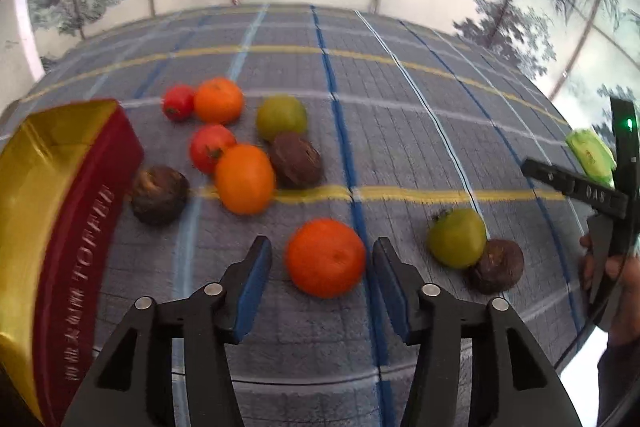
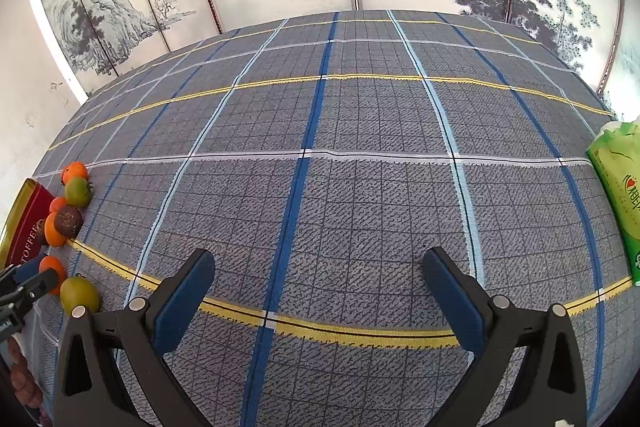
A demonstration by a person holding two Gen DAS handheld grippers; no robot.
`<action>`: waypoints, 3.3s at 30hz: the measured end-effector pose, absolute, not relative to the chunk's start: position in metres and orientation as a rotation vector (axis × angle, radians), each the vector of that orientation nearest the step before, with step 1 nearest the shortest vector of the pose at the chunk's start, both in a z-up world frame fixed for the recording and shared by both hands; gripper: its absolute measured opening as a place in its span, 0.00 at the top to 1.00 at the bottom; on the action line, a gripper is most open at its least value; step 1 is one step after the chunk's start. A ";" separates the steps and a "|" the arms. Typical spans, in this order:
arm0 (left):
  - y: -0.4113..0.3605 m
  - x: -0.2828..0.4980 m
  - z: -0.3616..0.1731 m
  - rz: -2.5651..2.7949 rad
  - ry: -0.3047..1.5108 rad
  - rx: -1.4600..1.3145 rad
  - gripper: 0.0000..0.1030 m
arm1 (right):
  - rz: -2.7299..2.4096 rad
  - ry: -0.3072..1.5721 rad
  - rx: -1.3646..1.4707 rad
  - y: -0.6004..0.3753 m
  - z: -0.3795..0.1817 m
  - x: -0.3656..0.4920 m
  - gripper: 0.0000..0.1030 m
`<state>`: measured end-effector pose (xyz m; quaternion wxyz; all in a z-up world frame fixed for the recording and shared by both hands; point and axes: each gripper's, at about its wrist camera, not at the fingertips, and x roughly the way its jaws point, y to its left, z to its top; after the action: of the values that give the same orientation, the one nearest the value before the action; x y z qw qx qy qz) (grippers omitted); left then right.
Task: Organize fruits
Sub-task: 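Close the left gripper around the tangerine in front of it, then carry the tangerine over the gold tin and open the left gripper, then move the right gripper past the tin and grasp another tangerine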
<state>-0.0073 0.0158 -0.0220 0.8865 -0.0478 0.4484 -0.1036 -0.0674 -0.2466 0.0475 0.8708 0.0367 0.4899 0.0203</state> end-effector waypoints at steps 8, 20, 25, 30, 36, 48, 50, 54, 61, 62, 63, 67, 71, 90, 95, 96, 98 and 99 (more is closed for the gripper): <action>0.012 -0.025 -0.002 -0.204 0.853 -0.035 0.65 | 0.042 1.024 0.076 -0.247 0.047 -0.068 0.00; 0.036 -0.045 0.036 -0.064 0.806 0.042 0.65 | 0.016 1.042 0.026 -0.239 0.045 -0.066 0.00; 0.058 -0.051 0.044 -0.005 0.807 0.080 0.65 | -0.012 1.060 -0.028 -0.232 0.042 -0.064 0.00; 0.090 -0.050 0.048 0.058 0.823 0.115 0.65 | -0.026 1.068 -0.058 -0.227 0.040 -0.064 0.00; 0.134 -0.034 0.041 0.137 0.868 0.142 0.65 | -0.025 1.069 -0.061 -0.228 0.040 -0.064 0.00; 0.189 0.038 0.002 0.256 1.053 0.242 0.64 | -0.026 1.068 -0.064 -0.228 0.040 -0.064 0.00; 0.195 0.049 -0.005 0.268 1.080 0.242 0.63 | -0.026 1.068 -0.064 -0.228 0.040 -0.064 0.00; 0.203 0.066 -0.012 0.317 1.111 0.268 0.53 | -0.026 1.069 -0.064 -0.228 0.040 -0.064 0.00; 0.199 0.050 0.019 0.329 0.962 0.227 0.31 | -0.023 1.071 -0.064 -0.229 0.040 -0.063 0.00; 0.196 0.040 0.027 0.328 0.934 0.214 0.31 | -0.021 1.072 -0.064 -0.228 0.040 -0.063 0.00; 0.192 0.031 0.034 0.326 0.918 0.205 0.31 | -0.017 1.071 -0.063 -0.229 0.041 -0.064 0.00; 0.171 -0.029 0.061 0.255 0.812 0.148 0.31 | 0.098 0.999 0.023 -0.232 0.060 -0.091 0.25; 0.152 -0.080 0.065 0.183 0.775 0.085 0.31 | 0.362 0.924 0.019 -0.200 0.091 -0.140 0.25; 0.170 -0.174 0.054 0.110 0.714 -0.193 0.31 | 0.541 1.034 -0.170 -0.114 0.059 -0.152 0.66; 0.190 -0.192 0.051 0.185 0.679 -0.300 0.31 | 0.690 0.953 -0.146 -0.075 0.110 -0.159 0.66; 0.189 -0.192 0.053 0.188 0.689 -0.271 0.31 | 0.741 0.944 -0.135 -0.058 0.120 -0.155 0.66; 0.182 -0.195 0.055 0.234 0.693 -0.177 0.31 | 0.834 0.935 -0.107 -0.023 0.132 -0.143 0.66; 0.181 -0.197 0.057 0.239 0.695 -0.156 0.31 | 0.886 0.939 -0.094 0.001 0.134 -0.133 0.66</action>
<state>-0.1971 0.1806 0.0569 0.9303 -0.0762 0.3392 0.1167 -0.1326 0.0013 0.1341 0.7977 -0.0438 0.4374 0.4129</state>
